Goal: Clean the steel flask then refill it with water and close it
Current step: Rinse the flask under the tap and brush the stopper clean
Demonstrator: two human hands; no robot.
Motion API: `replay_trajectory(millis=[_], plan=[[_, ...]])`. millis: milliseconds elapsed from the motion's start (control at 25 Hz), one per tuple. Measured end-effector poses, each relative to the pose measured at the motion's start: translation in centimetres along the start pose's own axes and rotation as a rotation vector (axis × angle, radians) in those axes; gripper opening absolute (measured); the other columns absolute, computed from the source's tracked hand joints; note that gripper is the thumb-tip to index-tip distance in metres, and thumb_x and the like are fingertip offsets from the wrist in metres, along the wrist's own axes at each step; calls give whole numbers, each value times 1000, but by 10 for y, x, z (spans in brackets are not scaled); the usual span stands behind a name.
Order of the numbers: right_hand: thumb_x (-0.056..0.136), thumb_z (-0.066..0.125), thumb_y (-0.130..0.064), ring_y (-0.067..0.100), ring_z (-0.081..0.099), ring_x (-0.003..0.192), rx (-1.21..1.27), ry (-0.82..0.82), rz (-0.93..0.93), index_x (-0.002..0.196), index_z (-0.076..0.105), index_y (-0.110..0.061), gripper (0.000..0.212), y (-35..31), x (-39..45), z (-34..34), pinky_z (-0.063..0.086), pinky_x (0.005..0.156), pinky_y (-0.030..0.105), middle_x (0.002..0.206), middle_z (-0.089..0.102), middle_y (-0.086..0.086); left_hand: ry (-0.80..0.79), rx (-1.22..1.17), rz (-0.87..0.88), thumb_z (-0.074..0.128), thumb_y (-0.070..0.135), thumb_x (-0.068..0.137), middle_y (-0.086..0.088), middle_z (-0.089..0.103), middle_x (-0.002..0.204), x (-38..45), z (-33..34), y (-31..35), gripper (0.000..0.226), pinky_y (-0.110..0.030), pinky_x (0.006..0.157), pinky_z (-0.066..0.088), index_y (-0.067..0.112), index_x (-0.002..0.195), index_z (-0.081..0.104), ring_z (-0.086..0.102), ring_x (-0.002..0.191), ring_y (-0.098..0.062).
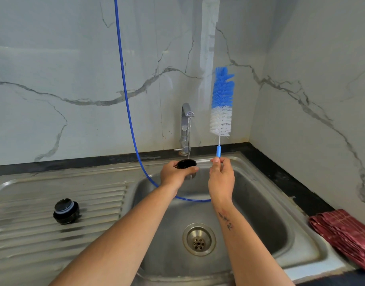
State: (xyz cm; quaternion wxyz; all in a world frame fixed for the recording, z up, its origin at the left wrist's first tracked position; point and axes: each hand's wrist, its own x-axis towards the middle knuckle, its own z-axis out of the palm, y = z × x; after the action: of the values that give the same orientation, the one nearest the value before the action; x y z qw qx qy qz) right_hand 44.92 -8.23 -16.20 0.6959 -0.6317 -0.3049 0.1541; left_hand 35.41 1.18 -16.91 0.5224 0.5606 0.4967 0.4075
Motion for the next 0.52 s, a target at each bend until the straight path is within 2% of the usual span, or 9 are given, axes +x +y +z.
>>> replay_trajectory(millis=[80,160,280,440,520], plan=[[109,43,-35,12,48,62,-5,5,-6,100,58,-31,18,1,0,1,45,61,33,71,57,-1,5,-14,4,94,26,68,5,69,85,0,0,4,39,-25,70,56,20,93,65,65,73,-7],[109,43,-35,12,49,63,-13,5,-11,98,56,-35,17,-1,0,1,46,61,33,72,57,-1,-17,-24,10,94,25,68,3,72,84,-3,1,7,36,-23,67,54,21,90,66,67,71,-8],[109,43,-35,12,48,62,-5,10,-6,99,57,-34,17,0,0,1,45,60,32,71,56,-1,-1,-28,-2,95,31,67,-3,76,92,1,0,8,45,-30,71,57,16,101,70,69,78,-14],[109,44,-35,12,49,62,6,5,17,100,58,-33,17,-1,0,1,46,61,32,72,58,-1,-24,-47,-14,95,32,66,-4,74,101,1,-1,8,44,-34,81,58,21,96,66,69,91,-19],[109,45,-34,12,51,62,34,2,29,103,59,-29,16,-2,0,2,48,61,30,73,59,-1,-20,-5,12,96,32,64,-4,74,103,2,-5,4,47,-33,79,57,20,99,66,70,94,-20]])
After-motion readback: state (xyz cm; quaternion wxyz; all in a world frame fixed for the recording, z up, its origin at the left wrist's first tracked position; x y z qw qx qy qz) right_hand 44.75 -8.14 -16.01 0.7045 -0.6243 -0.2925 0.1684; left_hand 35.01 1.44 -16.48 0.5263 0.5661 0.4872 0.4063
